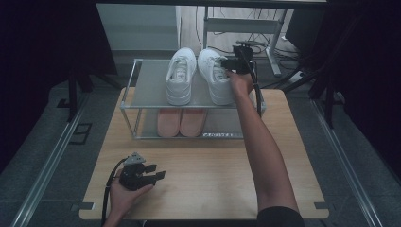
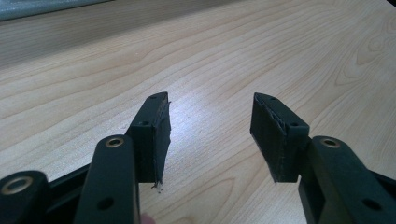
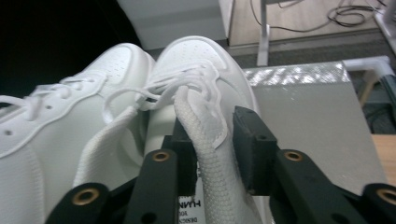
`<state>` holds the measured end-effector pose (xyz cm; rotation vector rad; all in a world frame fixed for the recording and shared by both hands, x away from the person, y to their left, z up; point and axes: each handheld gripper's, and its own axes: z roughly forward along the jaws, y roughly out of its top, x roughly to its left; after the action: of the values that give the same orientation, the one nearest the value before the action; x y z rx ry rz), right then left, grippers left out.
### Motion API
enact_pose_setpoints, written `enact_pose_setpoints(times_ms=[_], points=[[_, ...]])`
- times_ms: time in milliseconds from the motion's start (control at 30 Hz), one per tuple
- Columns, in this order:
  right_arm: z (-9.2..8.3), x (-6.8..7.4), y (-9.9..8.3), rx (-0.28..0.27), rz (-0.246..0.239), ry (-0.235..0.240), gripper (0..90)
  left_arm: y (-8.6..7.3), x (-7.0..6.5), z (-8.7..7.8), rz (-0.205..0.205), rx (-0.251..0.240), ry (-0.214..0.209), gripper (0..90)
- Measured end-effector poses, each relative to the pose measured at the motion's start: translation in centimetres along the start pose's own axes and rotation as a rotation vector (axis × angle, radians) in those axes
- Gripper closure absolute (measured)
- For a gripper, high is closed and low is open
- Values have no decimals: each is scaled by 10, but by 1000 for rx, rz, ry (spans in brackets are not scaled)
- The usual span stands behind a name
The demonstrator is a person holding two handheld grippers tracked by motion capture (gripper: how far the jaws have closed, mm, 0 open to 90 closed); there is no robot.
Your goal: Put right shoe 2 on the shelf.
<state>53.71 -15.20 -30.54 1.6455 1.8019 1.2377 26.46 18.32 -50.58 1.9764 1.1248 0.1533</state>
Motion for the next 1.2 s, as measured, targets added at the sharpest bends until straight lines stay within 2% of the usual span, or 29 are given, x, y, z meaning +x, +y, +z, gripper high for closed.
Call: enact_pose_setpoints(times_ms=[133, 200, 367, 567, 700, 800, 967, 1200], points=[[-2, -1, 1, -2, -16, 58, 568, 0, 0, 1, 2, 3, -1, 482], [-8, -2, 2, -32, -9, 79, 530, 0, -1, 1, 3, 4, -1, 481], [-28, -5, 4, -66, -50, 113, 519, 0, -2, 2, 5, 7, -2, 481], [-56, -19, -6, -101, -102, 141, 631, 0, -4, 3, 9, 7, 0, 482], [-69, -31, -17, -94, -127, 142, 706, 0, -5, 4, 12, 10, -1, 482], [-77, -44, -26, -91, -126, 168, 754, 1, -6, 4, 14, 13, -1, 481], [-84, -61, -38, -64, -149, 174, 813, 1, -7, 5, 17, 18, -1, 481], [-82, -79, -53, -22, -163, 176, 888, 0, -8, 6, 16, 22, 0, 481]])
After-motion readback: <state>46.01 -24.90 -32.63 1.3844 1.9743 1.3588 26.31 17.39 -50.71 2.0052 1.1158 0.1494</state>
